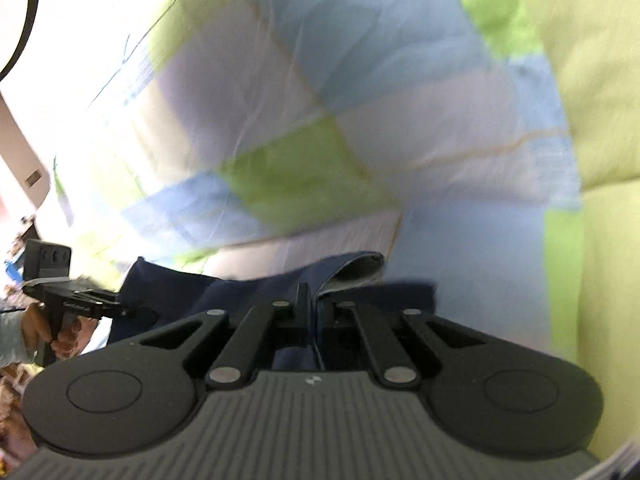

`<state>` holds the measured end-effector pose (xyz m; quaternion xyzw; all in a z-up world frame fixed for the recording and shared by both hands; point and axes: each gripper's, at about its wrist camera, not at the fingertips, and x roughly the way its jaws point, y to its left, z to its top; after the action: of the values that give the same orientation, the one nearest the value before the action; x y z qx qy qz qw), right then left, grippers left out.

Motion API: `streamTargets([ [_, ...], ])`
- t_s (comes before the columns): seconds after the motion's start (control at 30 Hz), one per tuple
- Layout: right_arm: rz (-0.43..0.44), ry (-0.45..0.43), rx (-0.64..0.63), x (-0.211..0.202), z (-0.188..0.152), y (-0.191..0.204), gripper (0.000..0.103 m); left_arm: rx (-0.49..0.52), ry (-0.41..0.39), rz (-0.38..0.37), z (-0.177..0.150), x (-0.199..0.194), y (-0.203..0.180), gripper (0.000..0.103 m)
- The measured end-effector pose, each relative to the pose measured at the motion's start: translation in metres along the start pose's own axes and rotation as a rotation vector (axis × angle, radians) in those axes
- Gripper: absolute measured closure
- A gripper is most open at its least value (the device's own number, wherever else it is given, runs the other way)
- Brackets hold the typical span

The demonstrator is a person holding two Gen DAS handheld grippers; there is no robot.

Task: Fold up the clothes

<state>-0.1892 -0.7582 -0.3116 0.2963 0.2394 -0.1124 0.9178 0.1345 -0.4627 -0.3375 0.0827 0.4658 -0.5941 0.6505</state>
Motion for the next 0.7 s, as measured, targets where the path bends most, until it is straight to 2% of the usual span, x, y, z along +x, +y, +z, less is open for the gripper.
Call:
streamTargets([
  [0.13, -0.088, 0.019, 0.029, 0.026, -0.007, -0.019, 0.101, -0.031, 0.019, 0.014, -0.001, 0.021, 0.017, 0.08],
  [0.27, -0.131, 0.061, 0.085, 0.048, -0.017, -0.033, 0.101, -0.043, -0.058, 0.015, -0.007, 0.01, 0.017, 0.08],
  [0.37, -0.118, -0.002, 0.062, 0.041, -0.008, -0.024, 0.101, -0.043, -0.11, 0.034, -0.014, -0.001, 0.02, 0.08],
  [0.47, -0.143, 0.007, 0.075, 0.045, -0.007, -0.027, 0.102, -0.088, -0.094, 0.061, -0.021, 0.01, 0.028, 0.075],
  [0.5, -0.151, 0.018, 0.076, 0.05, -0.009, -0.027, 0.102, -0.102, -0.074, 0.075, -0.023, 0.015, 0.031, 0.071],
  [0.57, -0.181, 0.131, 0.075, 0.069, -0.016, -0.032, 0.102, -0.142, -0.073, 0.073, -0.023, 0.01, 0.038, 0.065],
  [0.63, -0.196, 0.193, 0.067, 0.073, -0.021, -0.033, 0.103, -0.159, -0.071, 0.087, -0.022, 0.0, 0.04, 0.059],
  [0.67, -0.218, 0.197, 0.079, 0.072, -0.02, -0.032, 0.103, -0.164, -0.072, 0.103, -0.022, -0.005, 0.041, 0.058],
  [0.7, -0.235, 0.194, 0.108, 0.07, -0.017, -0.033, 0.096, -0.17, -0.08, 0.141, -0.02, -0.014, 0.043, 0.057],
])
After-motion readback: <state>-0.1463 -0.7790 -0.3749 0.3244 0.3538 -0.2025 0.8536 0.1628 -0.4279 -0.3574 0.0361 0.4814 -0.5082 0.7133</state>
